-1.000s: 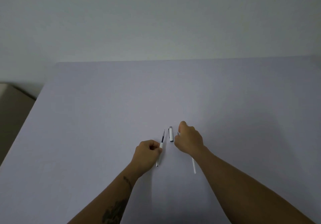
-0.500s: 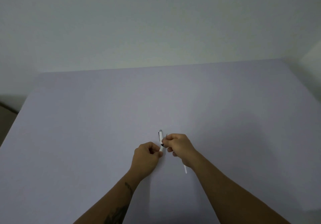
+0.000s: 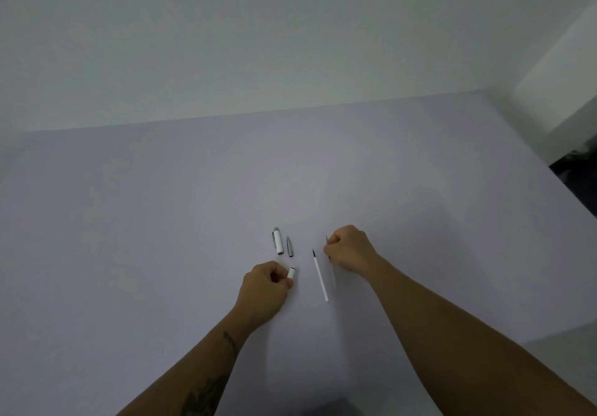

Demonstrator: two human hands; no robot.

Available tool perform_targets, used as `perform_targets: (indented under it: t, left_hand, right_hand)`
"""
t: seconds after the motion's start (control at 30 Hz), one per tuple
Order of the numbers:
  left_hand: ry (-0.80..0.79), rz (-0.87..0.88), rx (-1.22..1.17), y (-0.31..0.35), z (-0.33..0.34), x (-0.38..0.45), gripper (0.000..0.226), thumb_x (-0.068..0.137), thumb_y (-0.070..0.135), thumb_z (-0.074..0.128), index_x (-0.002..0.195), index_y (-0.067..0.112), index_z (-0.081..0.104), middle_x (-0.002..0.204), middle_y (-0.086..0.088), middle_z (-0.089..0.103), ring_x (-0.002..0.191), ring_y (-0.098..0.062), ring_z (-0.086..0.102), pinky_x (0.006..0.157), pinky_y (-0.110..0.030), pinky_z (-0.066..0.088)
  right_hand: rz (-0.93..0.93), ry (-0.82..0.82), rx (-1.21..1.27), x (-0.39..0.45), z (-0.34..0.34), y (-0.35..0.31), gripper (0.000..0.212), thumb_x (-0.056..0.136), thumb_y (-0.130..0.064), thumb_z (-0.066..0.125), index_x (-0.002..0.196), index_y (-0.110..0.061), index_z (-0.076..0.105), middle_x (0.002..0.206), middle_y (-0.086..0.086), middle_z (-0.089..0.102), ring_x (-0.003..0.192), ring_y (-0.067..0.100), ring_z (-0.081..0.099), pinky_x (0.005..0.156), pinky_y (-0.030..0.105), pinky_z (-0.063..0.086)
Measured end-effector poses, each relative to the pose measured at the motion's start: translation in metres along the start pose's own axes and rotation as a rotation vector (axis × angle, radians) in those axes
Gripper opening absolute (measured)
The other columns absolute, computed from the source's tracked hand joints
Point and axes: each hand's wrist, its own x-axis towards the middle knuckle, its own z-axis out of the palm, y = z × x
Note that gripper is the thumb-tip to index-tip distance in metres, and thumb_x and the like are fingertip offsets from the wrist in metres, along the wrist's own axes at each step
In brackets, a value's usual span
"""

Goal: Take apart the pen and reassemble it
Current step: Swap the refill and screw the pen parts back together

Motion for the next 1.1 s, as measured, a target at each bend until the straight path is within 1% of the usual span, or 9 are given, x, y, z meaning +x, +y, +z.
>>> perform_targets:
  t: [0.1, 0.2, 0.3, 0.4, 0.53, 0.67, 0.8, 0.93, 1.1]
  left_hand:
    - [-0.007, -0.013, 0.007, -0.002, 0.002, -0.001, 0.012, 0.087, 0.018, 0.066, 0.076, 0.022, 0.064, 0.071, 0.005, 0.061, 0.061, -0.009, 0.054, 0.056, -0.017, 0.041]
    - [-0.011, -0.025, 0.022, -0.005, 0.004, -0.001, 0.011, 0.088, 0.018, 0.065, 0.077, 0.023, 0.065, 0.074, 0.005, 0.063, 0.064, -0.009, 0.056, 0.057, -0.016, 0.040]
    - [-0.015, -0.031, 0.034, -0.009, 0.005, -0.002, 0.013, 0.088, 0.018, 0.065, 0.076, 0.023, 0.065, 0.075, 0.005, 0.063, 0.066, -0.009, 0.056, 0.058, -0.017, 0.039]
    - [-0.024, -0.033, 0.035, -0.011, 0.006, -0.003, 0.010, 0.088, 0.018, 0.064, 0.078, 0.021, 0.067, 0.076, 0.004, 0.064, 0.068, -0.009, 0.056, 0.060, -0.018, 0.041]
    - [-0.011, -0.018, 0.029, -0.010, 0.007, -0.003, 0.011, 0.088, 0.018, 0.064, 0.077, 0.021, 0.066, 0.074, 0.005, 0.063, 0.065, -0.009, 0.056, 0.056, -0.015, 0.040]
    - [-0.004, -0.005, 0.024, -0.007, 0.006, -0.003, 0.013, 0.089, 0.017, 0.063, 0.076, 0.021, 0.064, 0.074, 0.005, 0.063, 0.066, -0.010, 0.056, 0.060, -0.018, 0.042]
    - [0.012, -0.004, 0.018, -0.008, 0.002, -0.007, 0.019, 0.089, 0.015, 0.060, 0.071, 0.022, 0.060, 0.071, 0.005, 0.060, 0.064, -0.010, 0.053, 0.061, -0.019, 0.041]
    - [0.023, -0.007, 0.004, -0.010, -0.003, -0.012, 0.026, 0.091, 0.015, 0.058, 0.067, 0.024, 0.054, 0.067, 0.007, 0.055, 0.060, -0.008, 0.049, 0.058, -0.018, 0.040]
    - [0.017, -0.026, -0.022, -0.016, -0.009, -0.018, 0.021, 0.091, 0.015, 0.057, 0.070, 0.020, 0.055, 0.069, 0.005, 0.056, 0.063, -0.011, 0.049, 0.059, -0.020, 0.041]
  right_hand:
    - [0.017, 0.015, -0.107, -0.001, 0.012, 0.015, 0.015, 0.078, -0.018, 0.061, 0.063, -0.013, 0.064, 0.074, 0.009, 0.068, 0.073, 0.029, 0.064, 0.062, 0.025, 0.041]
    - [-0.002, 0.067, -0.142, 0.000, 0.021, 0.018, 0.013, 0.079, -0.020, 0.061, 0.075, -0.008, 0.066, 0.081, 0.012, 0.069, 0.077, 0.032, 0.067, 0.062, 0.028, 0.045]
    - [-0.023, 0.089, -0.198, 0.001, 0.025, 0.017, 0.014, 0.079, -0.020, 0.060, 0.085, -0.008, 0.063, 0.094, 0.015, 0.067, 0.085, 0.034, 0.067, 0.070, 0.033, 0.054]
    - [-0.033, 0.109, -0.215, -0.001, 0.025, 0.017, 0.018, 0.081, -0.021, 0.060, 0.093, -0.008, 0.063, 0.099, 0.014, 0.065, 0.088, 0.034, 0.065, 0.071, 0.033, 0.052]
    - [-0.085, 0.144, -0.192, -0.009, 0.027, 0.012, 0.010, 0.082, -0.023, 0.058, 0.087, -0.015, 0.059, 0.098, 0.010, 0.061, 0.086, 0.030, 0.060, 0.068, 0.030, 0.043]
    - [-0.110, 0.122, -0.280, -0.017, 0.036, 0.005, 0.015, 0.079, -0.028, 0.059, 0.084, -0.013, 0.058, 0.090, 0.006, 0.060, 0.077, 0.029, 0.057, 0.064, 0.028, 0.041]
    - [-0.127, 0.118, -0.375, -0.020, 0.048, 0.004, 0.017, 0.080, -0.029, 0.058, 0.077, -0.017, 0.046, 0.093, 0.006, 0.061, 0.086, 0.029, 0.063, 0.064, 0.028, 0.038]
    - [-0.141, 0.139, -0.481, -0.024, 0.056, 0.003, 0.014, 0.082, -0.024, 0.060, 0.081, -0.018, 0.048, 0.096, 0.004, 0.063, 0.086, 0.026, 0.064, 0.063, 0.028, 0.038]
    - [-0.148, 0.124, -0.481, -0.030, 0.064, -0.001, 0.009, 0.081, -0.016, 0.058, 0.081, -0.018, 0.049, 0.096, 0.005, 0.065, 0.085, 0.026, 0.063, 0.064, 0.028, 0.039]
